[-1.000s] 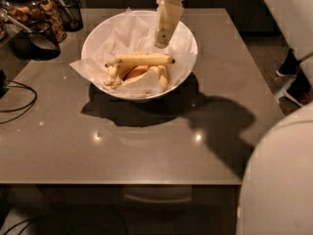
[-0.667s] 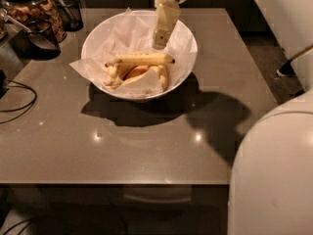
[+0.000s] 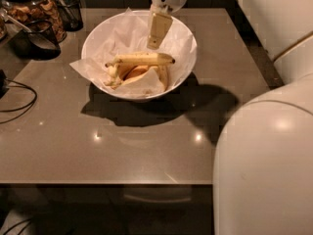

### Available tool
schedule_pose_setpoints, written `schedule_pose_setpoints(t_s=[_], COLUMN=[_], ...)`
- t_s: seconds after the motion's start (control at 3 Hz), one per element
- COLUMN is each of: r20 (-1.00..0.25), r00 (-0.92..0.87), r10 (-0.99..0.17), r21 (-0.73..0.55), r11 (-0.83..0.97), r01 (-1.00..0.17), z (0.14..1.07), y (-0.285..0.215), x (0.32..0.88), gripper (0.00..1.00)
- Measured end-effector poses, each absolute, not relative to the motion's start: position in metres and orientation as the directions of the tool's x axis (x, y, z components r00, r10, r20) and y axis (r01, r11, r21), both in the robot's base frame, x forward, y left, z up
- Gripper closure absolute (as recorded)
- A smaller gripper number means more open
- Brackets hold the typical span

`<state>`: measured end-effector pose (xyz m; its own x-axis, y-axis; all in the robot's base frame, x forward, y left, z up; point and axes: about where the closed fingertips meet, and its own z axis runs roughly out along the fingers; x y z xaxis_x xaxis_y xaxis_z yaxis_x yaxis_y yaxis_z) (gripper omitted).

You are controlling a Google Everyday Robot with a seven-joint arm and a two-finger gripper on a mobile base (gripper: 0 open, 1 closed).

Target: Pick banana from white bowl

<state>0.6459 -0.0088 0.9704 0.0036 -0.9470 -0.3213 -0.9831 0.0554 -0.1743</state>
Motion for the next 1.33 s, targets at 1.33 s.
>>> schedule_pose_setpoints(t_s=[1.33], r20=[-0.32], r00=[0.018], r10=[-0.947], r21=[-0.101], r11=[0.015], r01=[-0.995], z=[0.938], y=[0.011], x=[0.654], gripper=[0.51])
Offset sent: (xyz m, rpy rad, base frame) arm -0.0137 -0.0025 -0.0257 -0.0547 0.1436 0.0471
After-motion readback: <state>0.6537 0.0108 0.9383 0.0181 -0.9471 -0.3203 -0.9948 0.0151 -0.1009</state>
